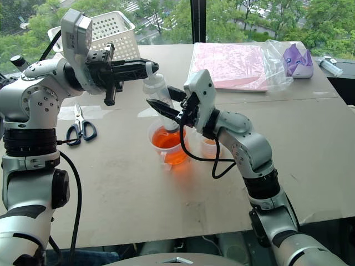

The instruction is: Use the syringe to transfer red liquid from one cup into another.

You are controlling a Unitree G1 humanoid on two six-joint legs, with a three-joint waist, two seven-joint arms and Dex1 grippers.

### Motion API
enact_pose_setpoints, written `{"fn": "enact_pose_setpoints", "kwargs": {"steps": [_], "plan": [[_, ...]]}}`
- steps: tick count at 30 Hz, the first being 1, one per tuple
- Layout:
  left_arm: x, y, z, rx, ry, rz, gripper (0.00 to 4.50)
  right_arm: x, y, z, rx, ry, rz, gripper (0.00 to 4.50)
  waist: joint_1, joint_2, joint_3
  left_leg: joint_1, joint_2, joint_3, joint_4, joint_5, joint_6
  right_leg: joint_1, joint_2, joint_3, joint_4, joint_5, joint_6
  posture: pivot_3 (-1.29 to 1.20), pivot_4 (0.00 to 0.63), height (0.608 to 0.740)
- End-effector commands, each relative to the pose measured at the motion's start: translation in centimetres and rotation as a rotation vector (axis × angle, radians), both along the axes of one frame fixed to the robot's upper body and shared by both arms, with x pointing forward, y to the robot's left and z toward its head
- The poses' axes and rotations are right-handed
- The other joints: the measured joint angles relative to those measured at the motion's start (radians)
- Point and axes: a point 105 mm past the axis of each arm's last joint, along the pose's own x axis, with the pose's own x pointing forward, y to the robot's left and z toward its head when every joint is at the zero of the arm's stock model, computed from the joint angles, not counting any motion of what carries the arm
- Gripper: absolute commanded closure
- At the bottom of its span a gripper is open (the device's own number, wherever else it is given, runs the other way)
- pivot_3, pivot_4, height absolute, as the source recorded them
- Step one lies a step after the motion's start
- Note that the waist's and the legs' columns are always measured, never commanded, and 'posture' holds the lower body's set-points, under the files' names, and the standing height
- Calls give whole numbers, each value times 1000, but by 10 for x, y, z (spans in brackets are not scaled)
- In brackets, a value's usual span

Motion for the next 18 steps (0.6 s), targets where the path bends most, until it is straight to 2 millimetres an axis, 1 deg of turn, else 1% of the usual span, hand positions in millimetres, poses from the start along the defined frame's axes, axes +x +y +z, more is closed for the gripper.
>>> {"fn": "enact_pose_setpoints", "kwargs": {"steps": [1,4,8,11,18], "plan": [[-9,-4,19,-26,-76,-17,4450,-10,7,9,29,-45,36,2956,0,0,0,0,0,0,0,0,0,0,0,0,0,0,0,0,150,740],[-7,-2,22,-43,-86,7,4450,-11,7,7,28,-42,36,2956,0,0,0,0,0,0,0,0,0,0,0,0,0,0,0,0,150,740],[-6,-1,33,-99,-94,15,4450,-12,7,3,15,-43,39,2956,0,0,0,0,0,0,0,0,0,0,0,0,0,0,0,0,150,740],[-9,-1,35,-119,-88,-4,4450,-12,8,1,7,-46,44,2956,0,0,0,0,0,0,0,0,0,0,0,0,0,0,0,0,150,740],[-7,3,37,-146,-72,11,4450,-12,9,-2,13,-43,46,2956,0,0,0,0,0,0,0,0,0,0,0,0,0,0,0,0,150,740]]}}
